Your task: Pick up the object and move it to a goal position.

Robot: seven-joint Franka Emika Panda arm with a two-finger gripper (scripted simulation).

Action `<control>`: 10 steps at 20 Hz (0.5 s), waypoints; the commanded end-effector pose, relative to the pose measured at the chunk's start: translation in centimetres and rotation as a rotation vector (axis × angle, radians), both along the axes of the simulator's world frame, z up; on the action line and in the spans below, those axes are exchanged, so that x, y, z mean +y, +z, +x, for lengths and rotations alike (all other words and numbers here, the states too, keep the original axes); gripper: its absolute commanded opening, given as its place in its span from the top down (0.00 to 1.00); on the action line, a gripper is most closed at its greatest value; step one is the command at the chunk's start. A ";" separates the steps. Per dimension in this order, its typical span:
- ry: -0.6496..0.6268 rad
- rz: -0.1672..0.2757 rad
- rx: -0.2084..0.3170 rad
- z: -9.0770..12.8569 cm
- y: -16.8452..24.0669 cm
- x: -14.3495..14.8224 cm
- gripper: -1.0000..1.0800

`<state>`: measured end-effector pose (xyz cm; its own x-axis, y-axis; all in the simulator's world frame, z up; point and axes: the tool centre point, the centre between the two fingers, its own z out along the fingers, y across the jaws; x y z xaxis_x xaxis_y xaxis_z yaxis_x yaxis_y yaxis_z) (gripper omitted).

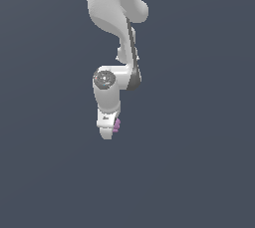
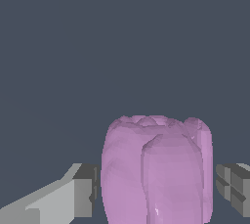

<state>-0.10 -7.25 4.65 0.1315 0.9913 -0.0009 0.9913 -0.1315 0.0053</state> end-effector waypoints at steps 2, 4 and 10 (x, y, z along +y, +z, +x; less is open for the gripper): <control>0.000 -0.001 0.000 -0.2 0.6 0.4 1.00; 0.000 -0.001 0.000 -0.4 1.3 0.7 1.00; 0.001 -0.002 0.001 -1.5 4.2 2.5 1.00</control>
<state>-1.32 -5.25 7.99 0.1313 0.9913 -0.0025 0.9913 -0.1313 0.0036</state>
